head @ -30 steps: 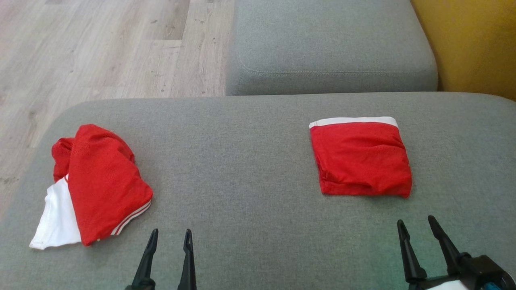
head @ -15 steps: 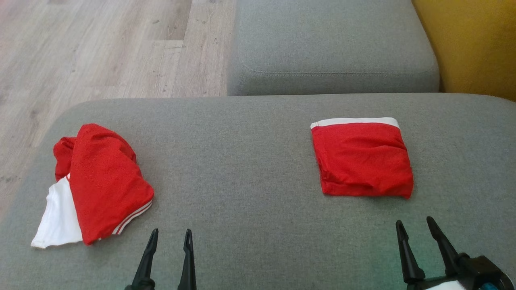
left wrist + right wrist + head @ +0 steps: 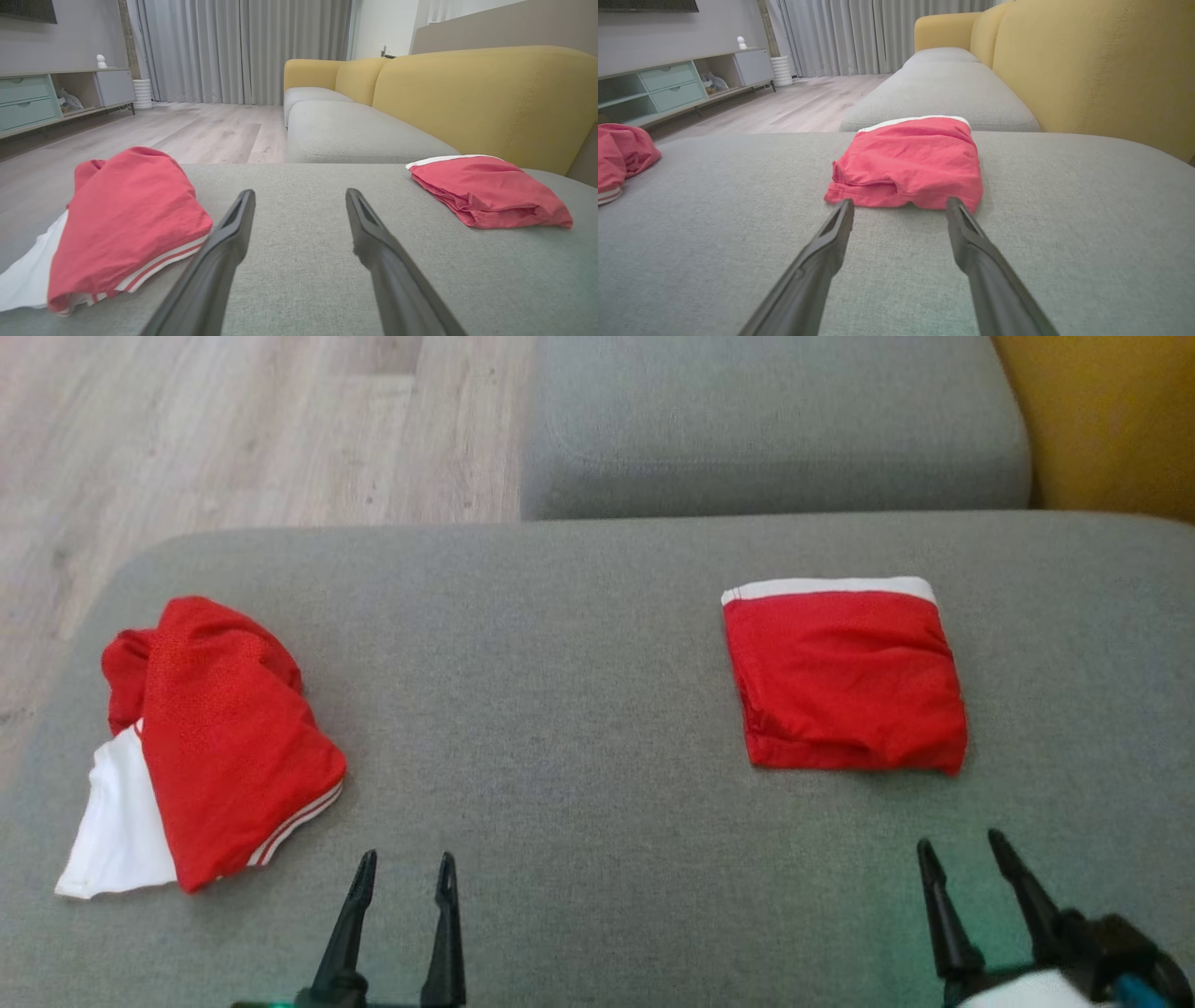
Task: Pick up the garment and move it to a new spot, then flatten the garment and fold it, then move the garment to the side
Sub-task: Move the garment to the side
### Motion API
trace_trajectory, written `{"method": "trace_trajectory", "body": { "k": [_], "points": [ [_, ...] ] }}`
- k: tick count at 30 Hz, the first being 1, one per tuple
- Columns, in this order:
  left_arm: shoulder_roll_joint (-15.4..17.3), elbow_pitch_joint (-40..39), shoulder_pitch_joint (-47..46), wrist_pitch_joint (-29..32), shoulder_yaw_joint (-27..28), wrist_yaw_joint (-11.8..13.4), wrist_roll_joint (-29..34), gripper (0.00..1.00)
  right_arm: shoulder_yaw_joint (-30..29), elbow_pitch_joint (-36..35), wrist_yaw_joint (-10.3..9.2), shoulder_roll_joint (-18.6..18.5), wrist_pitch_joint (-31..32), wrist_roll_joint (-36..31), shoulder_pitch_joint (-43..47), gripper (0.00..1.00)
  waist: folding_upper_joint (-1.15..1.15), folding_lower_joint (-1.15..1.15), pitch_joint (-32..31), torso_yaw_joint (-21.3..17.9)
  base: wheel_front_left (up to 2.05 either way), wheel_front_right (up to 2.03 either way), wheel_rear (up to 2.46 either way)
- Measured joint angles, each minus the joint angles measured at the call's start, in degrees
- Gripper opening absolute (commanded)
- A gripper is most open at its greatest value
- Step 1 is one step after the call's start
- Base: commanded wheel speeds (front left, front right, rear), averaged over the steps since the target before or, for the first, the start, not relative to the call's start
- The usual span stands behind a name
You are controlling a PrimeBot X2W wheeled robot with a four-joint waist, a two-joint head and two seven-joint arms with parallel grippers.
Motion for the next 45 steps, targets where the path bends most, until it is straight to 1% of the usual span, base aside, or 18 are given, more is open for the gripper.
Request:
{"method": "trace_trajectory", "body": {
  "k": [3, 6, 10, 14, 17, 18, 20, 23, 24, 25, 26, 31, 33, 37, 40, 45],
  "points": [
    [0.0, -0.7, -0.6, 0.0, -0.7, 0.4, 0.0, 1.00, 0.2, 0.6, 0.00, -0.7, 0.0, 0.3, -2.1, 1.00, 0.00, 0.00, 1.1, -0.1, 0.00, 0.00, 0.00],
    [0.0, -2.3, -2.3, 0.0, -1.8, 0.7, 0.1, 1.00, 1.2, 2.7, 0.00, -2.5, 0.0, 2.2, -7.8, 1.00, 0.00, 0.00, 3.6, -0.4, 0.00, 0.00, 0.00],
    [0.0, -4.2, -7.0, 0.0, -3.7, 0.9, 0.4, 1.00, 0.5, 10.1, 0.00, -6.3, 0.6, 7.7, -18.4, 1.00, 0.00, 0.02, 8.2, -0.4, 0.00, 0.00, 0.00],
    [-0.1, -5.1, -11.0, 0.0, -5.1, 1.0, 0.4, 1.00, 0.8, 15.9, 0.00, -11.0, 7.1, 12.8, -28.1, 1.00, 0.00, 0.02, 12.4, 0.1, 0.00, 0.00, 0.00],
    [-0.1, -5.3, -12.2, 0.0, -6.4, 1.4, 0.4, 1.00, 3.0, 19.5, 0.00, -14.0, 13.7, 17.7, -33.1, 1.00, 0.00, 0.02, 14.9, 0.7, 0.00, 0.00, 0.00],
    [-0.1, -5.4, -12.7, 0.0, -7.4, 1.6, 0.2, 1.00, 4.5, 21.3, 0.00, -15.5, 17.1, 20.9, -34.9, 1.00, 0.00, 0.02, 16.1, 1.3, 0.00, 0.00, 0.00],
    [-0.1, -5.4, -13.1, 0.0, -8.1, 2.1, -0.3, 1.00, 6.3, 22.5, 0.00, -16.8, 19.6, 24.0, -35.9, 1.00, 0.00, 0.01, 17.0, 1.8, 0.00, 0.00, 0.00],
    [-0.1, -5.4, -13.4, 0.0, -8.5, 2.5, -0.3, 1.00, 10.1, 23.2, 0.00, -17.7, 22.5, 29.1, -37.2, 1.00, 0.00, 0.00, 18.0, 2.3, 0.00, 0.00, 0.00],
    [-0.1, -5.4, -13.5, 0.0, -8.6, 2.7, -0.6, 1.00, 11.4, 23.4, 0.00, -18.0, 23.3, 30.5, -37.6, 0.90, 0.00, 0.00, 18.3, 2.3, 0.00, 0.00, 0.00],
    [-0.1, -5.4, -13.7, 0.0, -8.6, 2.8, -0.7, 1.00, 12.4, 23.5, 0.00, -18.3, 23.6, 31.5, -38.0, 0.31, 0.00, 0.00, 18.6, 2.3, 0.00, 0.00, 0.00],
    [-0.1, -5.4, -14.0, 0.0, -8.6, 2.9, -0.7, 1.00, 13.3, 23.5, 0.00, -18.9, 23.6, 32.5, -38.4, 0.00, 0.00, 0.00, 18.9, 2.3, 0.00, 0.00, 0.00],
    [-0.1, -5.5, -15.5, 0.0, -8.7, 3.0, -1.6, 1.00, 15.2, 24.0, 0.00, -21.2, 21.6, 35.7, -40.9, 0.00, 0.00, 0.00, 20.3, 1.1, 0.00, 0.00, 0.00],
    [-0.1, -5.9, -16.0, 0.0, -8.8, 2.8, -1.6, 1.00, 15.5, 24.2, 0.00, -22.9, 20.6, 35.8, -41.5, 0.00, 0.00, 0.00, 21.0, 0.2, 0.00, 0.00, 0.00],
    [-0.1, -6.4, -17.9, 0.0, -9.5, 1.9, -0.9, 1.00, 14.9, 24.5, 0.00, -27.9, 19.5, 36.0, -43.2, 0.00, 0.00, 0.00, 23.4, -1.7, 0.00, 0.00, 0.00],
    [-0.1, -6.9, -20.5, 0.0, -9.7, 0.8, 0.1, 1.00, 14.0, 25.7, 0.00, -32.4, 19.4, 35.6, -44.9, 0.00, 0.00, 0.00, 26.0, -3.2, 0.00, 0.00, 0.00],
    [-0.2, -7.4, -27.1, 0.0, -8.5, -0.2, 1.8, 1.00, 11.9, 28.8, 0.00, -40.0, 18.8, 32.0, -47.1, 0.00, 0.00, 0.01, 31.7, -5.3, 0.00, 0.00, 0.00]
  ]
}}
